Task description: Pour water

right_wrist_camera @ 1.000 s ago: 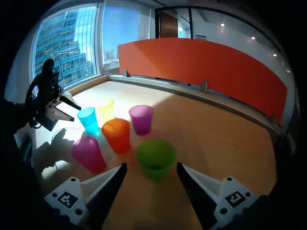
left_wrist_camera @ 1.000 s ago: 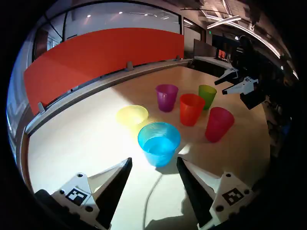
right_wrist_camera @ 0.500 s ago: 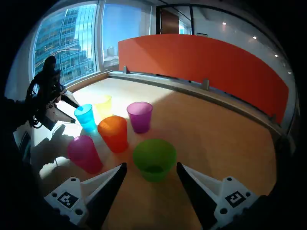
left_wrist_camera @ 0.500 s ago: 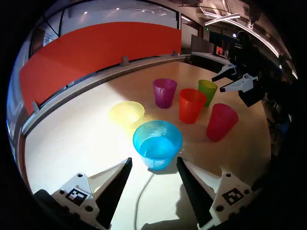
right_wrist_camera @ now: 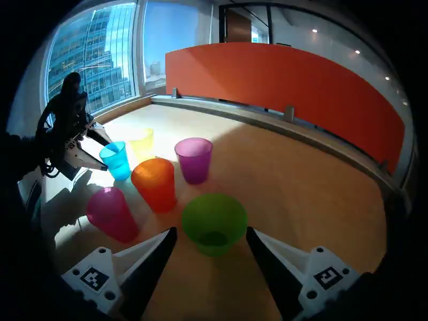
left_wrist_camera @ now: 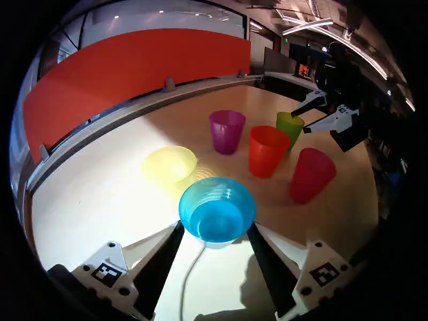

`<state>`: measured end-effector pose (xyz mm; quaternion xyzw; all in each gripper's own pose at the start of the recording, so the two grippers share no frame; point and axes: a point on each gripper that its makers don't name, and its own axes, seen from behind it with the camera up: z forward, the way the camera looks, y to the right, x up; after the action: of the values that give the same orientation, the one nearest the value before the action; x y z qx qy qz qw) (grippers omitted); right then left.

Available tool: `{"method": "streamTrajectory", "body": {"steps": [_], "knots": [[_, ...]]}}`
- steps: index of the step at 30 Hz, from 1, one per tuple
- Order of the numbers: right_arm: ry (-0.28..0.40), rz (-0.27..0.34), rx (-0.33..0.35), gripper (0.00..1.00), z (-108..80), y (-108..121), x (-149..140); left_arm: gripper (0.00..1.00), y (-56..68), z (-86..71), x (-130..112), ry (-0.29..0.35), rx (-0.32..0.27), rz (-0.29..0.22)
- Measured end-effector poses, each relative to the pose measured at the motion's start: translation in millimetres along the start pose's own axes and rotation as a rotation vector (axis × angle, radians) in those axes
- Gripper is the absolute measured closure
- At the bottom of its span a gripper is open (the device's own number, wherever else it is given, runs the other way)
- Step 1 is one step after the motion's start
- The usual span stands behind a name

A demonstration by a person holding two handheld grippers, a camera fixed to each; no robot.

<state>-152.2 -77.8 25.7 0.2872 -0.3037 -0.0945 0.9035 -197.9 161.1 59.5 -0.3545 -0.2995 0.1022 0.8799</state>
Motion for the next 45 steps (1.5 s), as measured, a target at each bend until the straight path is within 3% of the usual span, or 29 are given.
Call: {"method": "streamTrajectory", "body": {"steps": [18, 45], "knots": [[-0.012, -0.014, 0.011, 0.00, 19.5, 0.1, 4.9, 0.14, 1.7, 12.4, 6.8, 0.002, -0.013, 0.008], [-0.018, -0.006, 0.014, 0.00, 29.1, 2.0, 3.3, 0.16, -1.6, 17.5, 8.6, 0.004, -0.001, 0.010]]}}
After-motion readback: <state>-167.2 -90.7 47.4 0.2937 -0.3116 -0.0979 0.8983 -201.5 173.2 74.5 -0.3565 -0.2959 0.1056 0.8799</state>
